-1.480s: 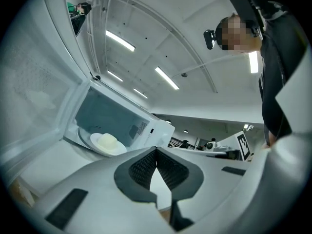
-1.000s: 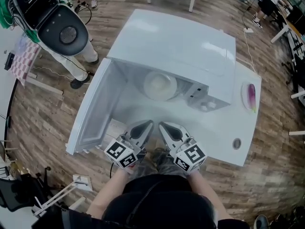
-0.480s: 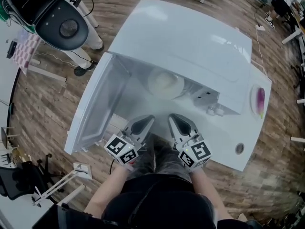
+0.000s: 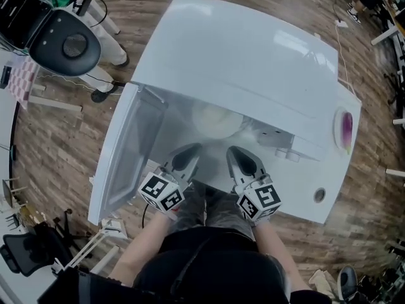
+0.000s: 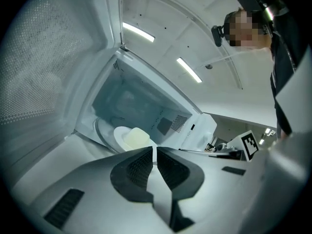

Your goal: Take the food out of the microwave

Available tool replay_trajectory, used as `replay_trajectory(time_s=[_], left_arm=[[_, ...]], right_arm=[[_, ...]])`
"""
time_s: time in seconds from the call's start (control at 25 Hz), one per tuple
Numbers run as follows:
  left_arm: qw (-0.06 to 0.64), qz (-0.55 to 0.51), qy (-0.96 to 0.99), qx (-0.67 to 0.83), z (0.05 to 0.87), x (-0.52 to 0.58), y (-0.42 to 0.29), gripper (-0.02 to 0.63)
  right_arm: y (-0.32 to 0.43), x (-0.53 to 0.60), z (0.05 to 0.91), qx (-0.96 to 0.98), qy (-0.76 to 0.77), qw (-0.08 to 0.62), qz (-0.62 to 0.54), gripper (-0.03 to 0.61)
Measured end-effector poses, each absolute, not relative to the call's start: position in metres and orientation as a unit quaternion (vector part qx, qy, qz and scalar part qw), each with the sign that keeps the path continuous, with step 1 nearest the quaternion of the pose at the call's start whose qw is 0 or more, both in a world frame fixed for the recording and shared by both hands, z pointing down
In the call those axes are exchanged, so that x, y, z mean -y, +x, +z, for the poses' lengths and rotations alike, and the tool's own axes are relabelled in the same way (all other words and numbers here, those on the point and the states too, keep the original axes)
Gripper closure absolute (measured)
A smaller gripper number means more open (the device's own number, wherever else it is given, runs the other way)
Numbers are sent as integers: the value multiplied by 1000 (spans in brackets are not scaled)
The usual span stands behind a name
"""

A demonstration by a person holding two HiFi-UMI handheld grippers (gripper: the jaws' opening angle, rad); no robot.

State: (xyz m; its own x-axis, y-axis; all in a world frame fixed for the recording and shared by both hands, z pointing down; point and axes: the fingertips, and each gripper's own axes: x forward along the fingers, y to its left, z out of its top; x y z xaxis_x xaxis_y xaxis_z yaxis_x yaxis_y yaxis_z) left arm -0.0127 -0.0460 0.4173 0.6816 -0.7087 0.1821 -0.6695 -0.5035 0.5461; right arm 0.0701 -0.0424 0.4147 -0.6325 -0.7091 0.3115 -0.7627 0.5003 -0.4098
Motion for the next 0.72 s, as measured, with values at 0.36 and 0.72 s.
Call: replay_trajectory(time_s=[0.36,0.72], left_arm=[[314,-21,858,406,430,80,-23,505],[331,-13,850,409,433,103,-30,457]], right_arm=[[80,69,429,829,479,59,283,557],[85,88,436,801,522,66,285,461]])
